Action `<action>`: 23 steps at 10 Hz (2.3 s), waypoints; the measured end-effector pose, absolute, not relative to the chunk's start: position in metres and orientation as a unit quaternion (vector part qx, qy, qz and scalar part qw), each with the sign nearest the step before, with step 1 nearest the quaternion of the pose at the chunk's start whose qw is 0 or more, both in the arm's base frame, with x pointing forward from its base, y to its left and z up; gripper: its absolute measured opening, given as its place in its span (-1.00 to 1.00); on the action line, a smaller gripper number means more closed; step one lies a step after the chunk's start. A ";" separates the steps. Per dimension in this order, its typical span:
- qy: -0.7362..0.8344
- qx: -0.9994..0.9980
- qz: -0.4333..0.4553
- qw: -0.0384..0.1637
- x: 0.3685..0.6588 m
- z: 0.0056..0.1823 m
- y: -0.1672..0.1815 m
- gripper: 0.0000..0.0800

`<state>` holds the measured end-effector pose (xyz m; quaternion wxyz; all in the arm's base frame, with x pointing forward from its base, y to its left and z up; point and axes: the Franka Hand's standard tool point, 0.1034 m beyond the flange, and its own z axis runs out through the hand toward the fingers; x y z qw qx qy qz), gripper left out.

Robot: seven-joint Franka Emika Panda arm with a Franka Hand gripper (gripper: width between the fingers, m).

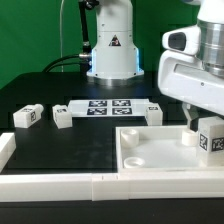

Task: Assemble one leg

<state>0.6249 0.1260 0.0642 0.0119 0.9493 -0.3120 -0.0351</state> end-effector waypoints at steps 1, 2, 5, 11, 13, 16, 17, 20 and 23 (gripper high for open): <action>-0.262 0.964 -0.035 0.010 0.625 0.064 0.125 0.61; -0.178 0.983 -0.037 0.008 0.625 0.063 0.122 0.62; -0.009 0.999 -0.035 0.011 0.626 0.065 0.122 0.62; 0.040 0.999 -0.035 0.010 0.626 0.065 0.121 -0.27; -0.019 0.999 -0.030 0.011 0.627 0.065 0.122 -0.27; -0.247 0.969 -0.012 0.017 0.628 0.066 0.125 -0.27; -0.314 0.949 -0.009 0.020 0.628 0.066 0.124 -0.27; -0.476 0.879 -0.005 0.021 0.629 0.066 0.124 -0.27; -0.520 0.854 -0.005 0.019 0.629 0.066 0.123 -0.27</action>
Offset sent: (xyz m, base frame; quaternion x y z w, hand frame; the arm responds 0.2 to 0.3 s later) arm 0.0006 0.0055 0.0017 0.0009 0.0009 -0.2379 0.9713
